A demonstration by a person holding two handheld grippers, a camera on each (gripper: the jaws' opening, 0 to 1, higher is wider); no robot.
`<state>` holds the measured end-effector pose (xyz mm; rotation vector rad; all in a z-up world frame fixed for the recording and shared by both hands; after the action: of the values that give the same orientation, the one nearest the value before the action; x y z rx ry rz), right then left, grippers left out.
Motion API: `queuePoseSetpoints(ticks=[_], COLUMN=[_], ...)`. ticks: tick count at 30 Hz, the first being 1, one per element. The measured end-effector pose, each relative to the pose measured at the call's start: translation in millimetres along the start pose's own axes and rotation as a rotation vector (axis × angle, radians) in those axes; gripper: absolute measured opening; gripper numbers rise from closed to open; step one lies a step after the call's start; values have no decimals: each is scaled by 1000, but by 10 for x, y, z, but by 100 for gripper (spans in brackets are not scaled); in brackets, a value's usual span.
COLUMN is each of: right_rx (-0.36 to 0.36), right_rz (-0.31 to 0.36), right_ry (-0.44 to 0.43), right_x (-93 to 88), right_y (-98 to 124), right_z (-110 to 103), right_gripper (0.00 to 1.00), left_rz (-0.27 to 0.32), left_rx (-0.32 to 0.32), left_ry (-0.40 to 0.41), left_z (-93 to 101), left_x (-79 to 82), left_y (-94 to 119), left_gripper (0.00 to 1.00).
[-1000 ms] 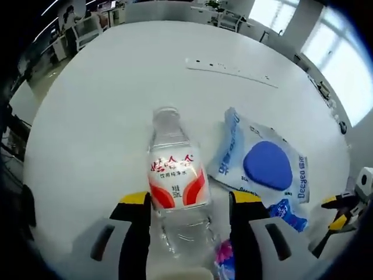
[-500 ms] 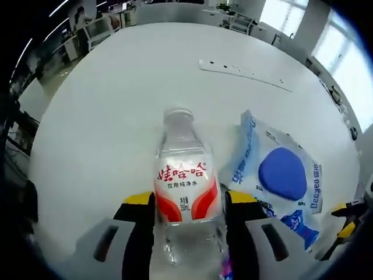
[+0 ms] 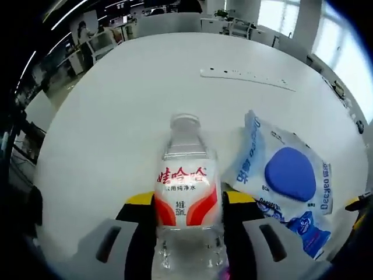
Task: Arrange the tabletop items into an orderly group along one side of the table until the central work area is clear of visible clutter.
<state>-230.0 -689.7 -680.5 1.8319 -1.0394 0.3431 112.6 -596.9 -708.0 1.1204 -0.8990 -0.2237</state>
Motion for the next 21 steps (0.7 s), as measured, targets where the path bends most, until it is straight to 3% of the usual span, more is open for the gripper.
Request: queuePoseSetpoints(ticks=[13, 21], right_rx=[-23, 0], right_rz=[60, 57], right_ry=[-34, -12], right_x=[27, 12], right_y=[107, 89], right_z=[41, -60], right_gripper=[41, 41], left_rz=[115, 98], left_rx=[-98, -102], left_ry=[178, 210], left_z=[12, -40], left_x=[39, 3], left_y=[318, 350], left_gripper=[37, 36])
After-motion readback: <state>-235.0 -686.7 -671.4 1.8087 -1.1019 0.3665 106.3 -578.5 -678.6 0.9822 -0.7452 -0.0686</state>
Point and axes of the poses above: the point that each gripper's makers call its tool centre point, and the gripper's own axes: y roughly backward along the fingers, z roughly to its right, x roughly out of its top, the point moved 7 cm from there along y, roughly backward along the fingers, and after that the axes turned 13 degrees about y, right-handed, at the moved point
